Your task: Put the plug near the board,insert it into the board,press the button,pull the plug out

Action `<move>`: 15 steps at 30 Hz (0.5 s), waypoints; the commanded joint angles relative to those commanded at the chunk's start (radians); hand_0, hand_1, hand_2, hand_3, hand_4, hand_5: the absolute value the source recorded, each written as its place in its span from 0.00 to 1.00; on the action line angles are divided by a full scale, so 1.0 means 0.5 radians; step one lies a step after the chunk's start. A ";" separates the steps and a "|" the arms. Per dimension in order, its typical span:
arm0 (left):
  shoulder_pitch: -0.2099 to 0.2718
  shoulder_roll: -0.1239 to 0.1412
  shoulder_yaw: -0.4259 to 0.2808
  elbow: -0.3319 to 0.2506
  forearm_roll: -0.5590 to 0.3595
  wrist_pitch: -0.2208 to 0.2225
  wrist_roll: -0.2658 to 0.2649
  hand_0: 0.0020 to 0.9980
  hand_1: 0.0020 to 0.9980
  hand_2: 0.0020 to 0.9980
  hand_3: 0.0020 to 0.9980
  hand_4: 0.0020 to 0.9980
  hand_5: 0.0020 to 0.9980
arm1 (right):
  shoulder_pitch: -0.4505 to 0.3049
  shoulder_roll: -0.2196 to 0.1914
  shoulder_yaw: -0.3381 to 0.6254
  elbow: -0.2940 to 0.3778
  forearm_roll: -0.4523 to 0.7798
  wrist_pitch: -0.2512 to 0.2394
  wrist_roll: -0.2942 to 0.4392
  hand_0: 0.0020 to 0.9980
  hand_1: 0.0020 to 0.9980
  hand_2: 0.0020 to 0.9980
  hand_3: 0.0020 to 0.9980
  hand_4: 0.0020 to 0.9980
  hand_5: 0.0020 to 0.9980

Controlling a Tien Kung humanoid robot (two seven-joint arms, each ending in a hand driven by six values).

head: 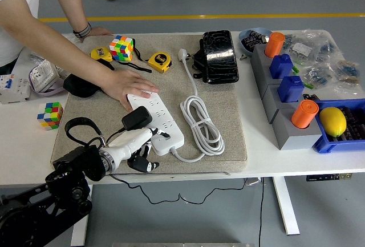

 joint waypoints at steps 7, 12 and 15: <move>0.025 0.012 -0.096 -0.027 -0.231 0.217 -0.267 0.06 0.09 0.16 0.76 0.78 0.00 | -0.002 0.000 -0.006 0.000 0.002 -0.001 0.000 0.49 0.59 0.54 0.51 0.84 0.37; 0.039 0.003 -0.110 0.104 -0.587 0.557 -0.646 0.13 0.11 0.23 0.62 0.62 0.00 | 0.003 0.002 -0.008 0.000 0.003 -0.001 0.000 0.49 0.59 0.54 0.51 0.84 0.37; 0.052 -0.007 -0.114 0.187 -0.797 0.699 -0.844 0.13 0.11 0.23 0.62 0.62 0.00 | 0.004 0.003 -0.016 -0.001 0.008 -0.001 -0.001 0.49 0.59 0.54 0.51 0.84 0.37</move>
